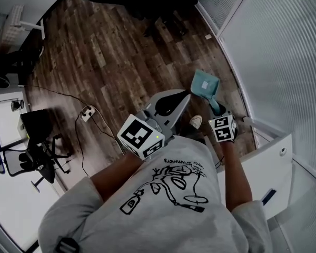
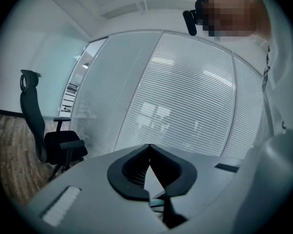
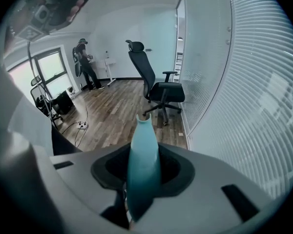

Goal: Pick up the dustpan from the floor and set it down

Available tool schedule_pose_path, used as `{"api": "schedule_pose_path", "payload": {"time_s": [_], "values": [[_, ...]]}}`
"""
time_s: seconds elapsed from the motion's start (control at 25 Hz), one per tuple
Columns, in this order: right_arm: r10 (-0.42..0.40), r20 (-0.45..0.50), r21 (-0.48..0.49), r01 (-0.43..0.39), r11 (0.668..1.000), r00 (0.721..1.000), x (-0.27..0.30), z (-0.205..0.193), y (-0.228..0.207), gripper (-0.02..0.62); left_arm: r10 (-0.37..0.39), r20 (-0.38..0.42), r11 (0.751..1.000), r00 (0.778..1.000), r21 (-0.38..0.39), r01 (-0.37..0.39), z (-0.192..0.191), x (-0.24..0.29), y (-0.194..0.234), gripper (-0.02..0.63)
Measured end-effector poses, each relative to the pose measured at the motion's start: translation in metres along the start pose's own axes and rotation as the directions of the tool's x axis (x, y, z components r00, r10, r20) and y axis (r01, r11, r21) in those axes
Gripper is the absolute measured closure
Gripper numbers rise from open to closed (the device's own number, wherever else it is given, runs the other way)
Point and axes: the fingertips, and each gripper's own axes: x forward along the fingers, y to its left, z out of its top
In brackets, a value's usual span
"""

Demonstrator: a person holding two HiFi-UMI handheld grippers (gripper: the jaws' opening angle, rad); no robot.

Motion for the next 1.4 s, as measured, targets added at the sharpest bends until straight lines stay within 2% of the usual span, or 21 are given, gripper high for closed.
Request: {"api": "schedule_pose_path", "payload": {"time_s": [0.64, 1.4], "values": [[-0.027, 0.048, -0.02, 0.028, 0.999, 0.998, -0.092, 0.073, -0.006, 0.503, -0.014, 0.043, 0.999, 0.999, 0.035, 0.012, 0.023, 0.008, -0.004, 0.604], [-0.06, 0.208, -0.03, 0.068, 0.997, 0.976, -0.22, 0.172, -0.011, 0.505, -0.041, 0.073, 0.997, 0.997, 0.072, 0.036, 0.044, 0.028, -0.012, 0.604]]}}
